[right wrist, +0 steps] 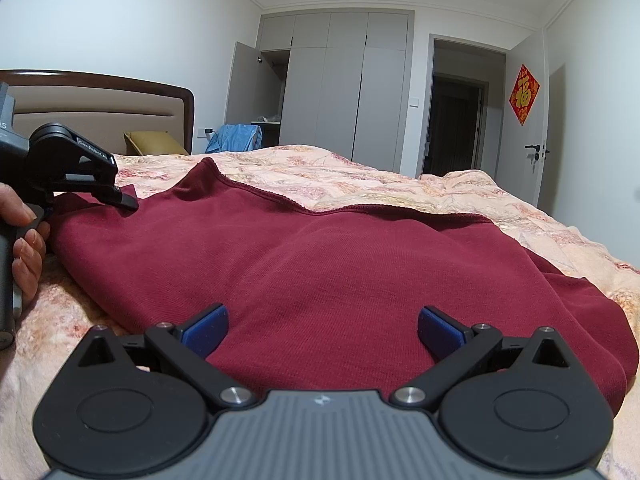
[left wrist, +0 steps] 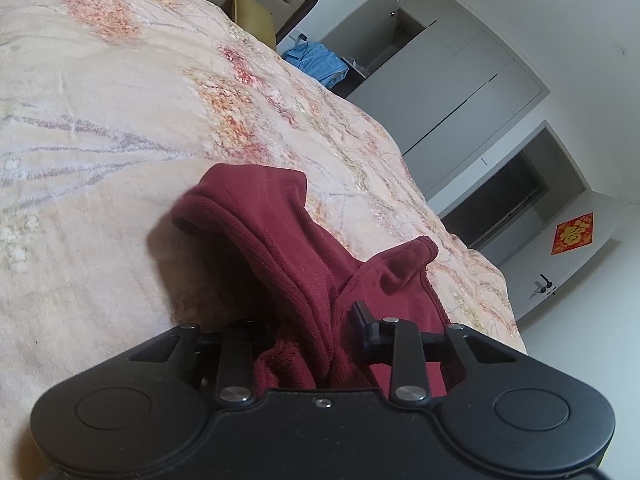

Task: Fold small clothes
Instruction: 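Lift the sweater edge with the left gripper and fold it over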

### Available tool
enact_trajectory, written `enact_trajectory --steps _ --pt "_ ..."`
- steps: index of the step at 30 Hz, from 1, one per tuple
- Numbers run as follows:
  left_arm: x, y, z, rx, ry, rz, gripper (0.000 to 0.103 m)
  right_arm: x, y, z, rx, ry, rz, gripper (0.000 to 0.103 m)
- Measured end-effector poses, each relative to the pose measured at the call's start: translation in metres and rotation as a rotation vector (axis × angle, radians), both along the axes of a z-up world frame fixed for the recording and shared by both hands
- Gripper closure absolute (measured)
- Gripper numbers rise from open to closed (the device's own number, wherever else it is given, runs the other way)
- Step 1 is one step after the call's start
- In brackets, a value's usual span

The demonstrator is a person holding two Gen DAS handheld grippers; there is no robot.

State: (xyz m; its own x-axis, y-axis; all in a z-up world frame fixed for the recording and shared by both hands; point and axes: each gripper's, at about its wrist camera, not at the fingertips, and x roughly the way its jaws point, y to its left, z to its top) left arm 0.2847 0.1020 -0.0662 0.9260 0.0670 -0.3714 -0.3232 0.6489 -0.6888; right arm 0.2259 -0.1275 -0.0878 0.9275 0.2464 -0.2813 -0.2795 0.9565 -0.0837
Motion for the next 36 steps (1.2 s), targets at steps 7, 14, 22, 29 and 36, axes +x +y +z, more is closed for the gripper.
enact_trajectory --steps 7,14,22,29,36 --pt "0.002 -0.004 0.014 0.043 0.015 -0.015 0.077 0.005 -0.016 0.015 0.074 0.074 0.039 0.0" --pt "0.01 -0.03 0.047 0.183 -0.001 -0.052 0.083 -0.022 -0.056 0.041 0.055 0.036 -0.02 0.0" --pt "0.019 -0.124 0.099 0.453 -0.095 -0.26 0.085 -0.062 -0.116 0.047 0.063 0.04 -0.122 0.0" --pt "0.019 -0.217 0.094 0.58 -0.091 -0.565 0.085 -0.079 -0.158 0.039 0.104 0.049 -0.243 0.0" --pt "0.018 -0.244 0.067 0.603 0.014 -0.696 0.084 -0.086 -0.185 0.032 0.144 0.079 -0.311 0.0"
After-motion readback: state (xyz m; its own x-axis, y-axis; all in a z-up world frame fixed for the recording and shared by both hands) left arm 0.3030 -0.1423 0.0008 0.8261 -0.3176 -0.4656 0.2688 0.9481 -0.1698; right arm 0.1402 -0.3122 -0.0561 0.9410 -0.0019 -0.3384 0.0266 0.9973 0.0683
